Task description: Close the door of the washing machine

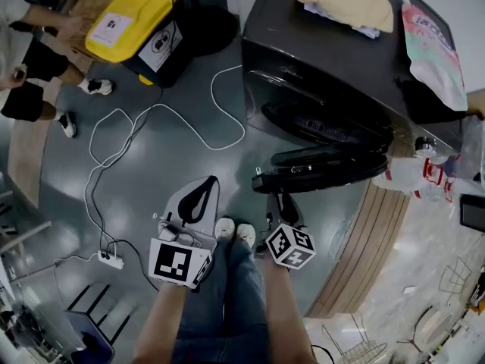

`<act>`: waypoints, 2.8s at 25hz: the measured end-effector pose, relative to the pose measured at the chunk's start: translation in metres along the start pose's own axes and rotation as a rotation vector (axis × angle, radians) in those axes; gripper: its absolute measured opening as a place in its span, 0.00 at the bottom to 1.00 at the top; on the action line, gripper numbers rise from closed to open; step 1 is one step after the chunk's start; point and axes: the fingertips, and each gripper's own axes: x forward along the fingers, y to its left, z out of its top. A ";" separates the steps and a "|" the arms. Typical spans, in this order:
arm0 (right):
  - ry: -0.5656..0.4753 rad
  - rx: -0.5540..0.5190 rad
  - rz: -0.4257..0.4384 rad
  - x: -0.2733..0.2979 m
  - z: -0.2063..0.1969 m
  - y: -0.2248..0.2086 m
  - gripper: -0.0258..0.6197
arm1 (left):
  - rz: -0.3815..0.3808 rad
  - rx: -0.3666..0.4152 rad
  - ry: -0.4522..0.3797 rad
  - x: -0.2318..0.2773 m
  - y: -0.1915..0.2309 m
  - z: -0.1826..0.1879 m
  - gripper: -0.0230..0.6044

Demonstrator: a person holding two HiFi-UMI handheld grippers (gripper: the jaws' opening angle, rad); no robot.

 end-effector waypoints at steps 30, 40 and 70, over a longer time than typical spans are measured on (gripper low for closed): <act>-0.104 -0.134 -0.002 0.125 0.119 0.029 0.06 | -0.110 0.003 0.004 0.105 0.082 0.042 0.05; -0.141 -0.118 -0.034 0.134 0.129 0.028 0.06 | -0.132 0.001 0.006 0.124 0.086 0.041 0.05; -0.389 -0.351 0.050 0.011 0.253 0.092 0.06 | -0.158 0.094 -0.136 0.106 0.043 0.141 0.05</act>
